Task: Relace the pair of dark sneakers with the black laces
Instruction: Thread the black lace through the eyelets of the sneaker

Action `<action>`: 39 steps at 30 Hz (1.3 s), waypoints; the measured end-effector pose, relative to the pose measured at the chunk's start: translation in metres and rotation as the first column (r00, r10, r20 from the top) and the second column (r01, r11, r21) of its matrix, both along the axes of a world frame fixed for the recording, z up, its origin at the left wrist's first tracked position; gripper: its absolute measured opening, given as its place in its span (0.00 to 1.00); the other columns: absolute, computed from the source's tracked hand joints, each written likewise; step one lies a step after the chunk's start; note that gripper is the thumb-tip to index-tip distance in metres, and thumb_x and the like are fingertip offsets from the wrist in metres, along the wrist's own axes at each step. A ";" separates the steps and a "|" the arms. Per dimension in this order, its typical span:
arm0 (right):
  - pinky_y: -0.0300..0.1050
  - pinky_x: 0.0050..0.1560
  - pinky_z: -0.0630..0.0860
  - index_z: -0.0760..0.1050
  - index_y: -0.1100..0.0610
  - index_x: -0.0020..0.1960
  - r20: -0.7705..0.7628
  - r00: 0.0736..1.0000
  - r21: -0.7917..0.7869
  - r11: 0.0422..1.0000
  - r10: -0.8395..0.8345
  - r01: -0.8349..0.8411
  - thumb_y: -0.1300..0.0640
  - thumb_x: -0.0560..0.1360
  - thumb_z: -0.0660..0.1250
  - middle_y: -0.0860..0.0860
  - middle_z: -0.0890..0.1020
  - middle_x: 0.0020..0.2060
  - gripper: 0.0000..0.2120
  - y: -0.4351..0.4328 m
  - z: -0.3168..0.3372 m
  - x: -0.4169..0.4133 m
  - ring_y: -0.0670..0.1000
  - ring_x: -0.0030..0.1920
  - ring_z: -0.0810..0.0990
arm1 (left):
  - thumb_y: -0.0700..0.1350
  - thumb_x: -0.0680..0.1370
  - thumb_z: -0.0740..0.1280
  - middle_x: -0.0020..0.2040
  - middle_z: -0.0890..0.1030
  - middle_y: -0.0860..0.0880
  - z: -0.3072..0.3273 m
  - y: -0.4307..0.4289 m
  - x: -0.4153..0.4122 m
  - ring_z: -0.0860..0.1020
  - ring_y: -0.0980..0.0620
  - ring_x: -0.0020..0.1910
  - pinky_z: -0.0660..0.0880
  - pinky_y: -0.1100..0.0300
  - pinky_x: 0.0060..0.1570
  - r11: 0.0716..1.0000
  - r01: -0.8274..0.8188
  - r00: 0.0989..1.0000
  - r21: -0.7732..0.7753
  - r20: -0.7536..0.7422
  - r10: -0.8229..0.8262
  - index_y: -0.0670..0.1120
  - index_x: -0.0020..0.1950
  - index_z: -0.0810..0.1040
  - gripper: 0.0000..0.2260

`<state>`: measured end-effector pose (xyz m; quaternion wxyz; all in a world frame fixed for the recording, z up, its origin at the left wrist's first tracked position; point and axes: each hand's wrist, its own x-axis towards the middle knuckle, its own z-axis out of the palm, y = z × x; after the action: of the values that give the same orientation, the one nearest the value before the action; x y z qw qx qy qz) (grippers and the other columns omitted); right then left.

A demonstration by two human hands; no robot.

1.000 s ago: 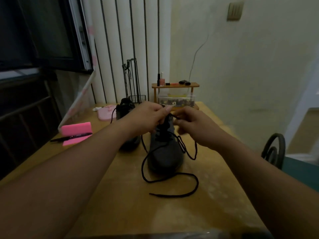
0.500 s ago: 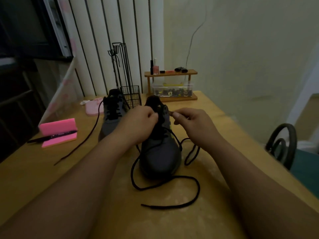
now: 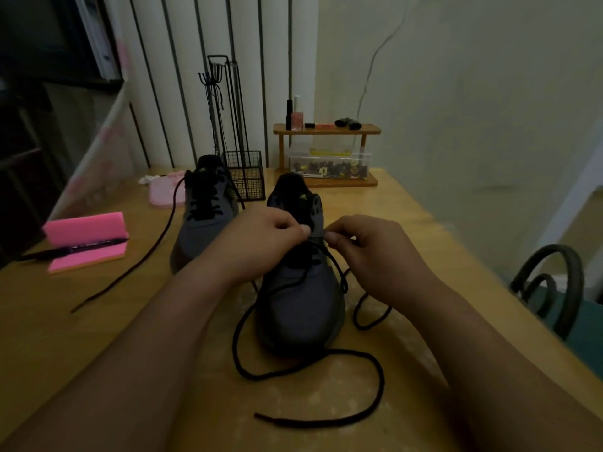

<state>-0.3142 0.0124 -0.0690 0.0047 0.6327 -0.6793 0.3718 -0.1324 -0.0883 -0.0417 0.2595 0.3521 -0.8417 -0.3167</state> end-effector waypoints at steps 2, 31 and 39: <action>0.39 0.47 0.77 0.84 0.49 0.56 -0.012 1.000 -0.014 1.000 -0.012 0.012 0.53 0.82 0.69 0.44 0.86 0.49 0.06 0.000 0.001 -0.001 0.44 0.49 0.81 | 0.56 0.81 0.71 0.41 0.85 0.54 -0.004 0.001 -0.002 0.83 0.57 0.43 0.82 0.50 0.47 0.999 -0.043 0.999 -0.011 -0.030 0.042 0.54 0.44 0.87 0.10; 0.54 0.43 0.77 0.76 0.52 0.47 -0.020 0.999 0.004 0.999 -0.048 0.048 0.50 0.82 0.64 0.47 0.78 0.41 0.08 -0.002 0.006 0.014 0.48 0.41 0.76 | 0.49 0.80 0.72 0.28 0.78 0.53 -0.023 0.010 -0.003 0.73 0.59 0.27 0.68 0.61 0.30 0.991 -0.045 0.987 -0.129 -0.161 0.024 0.54 0.45 0.86 0.05; 0.49 0.42 0.75 0.77 0.53 0.49 0.180 0.983 0.059 0.998 -0.039 0.029 0.50 0.84 0.65 0.47 0.80 0.40 0.09 -0.008 -0.001 0.017 0.47 0.42 0.77 | 0.50 0.80 0.70 0.47 0.71 0.54 -0.023 0.007 -0.005 0.69 0.52 0.51 0.69 0.56 0.48 0.862 -0.125 0.992 -0.491 -0.060 0.109 0.53 0.52 0.85 0.05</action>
<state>-0.2973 0.0047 -0.0703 -0.0685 0.5843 -0.6978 0.4086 -0.1376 -0.0809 -0.0649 0.3723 0.3197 -0.8676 -0.0803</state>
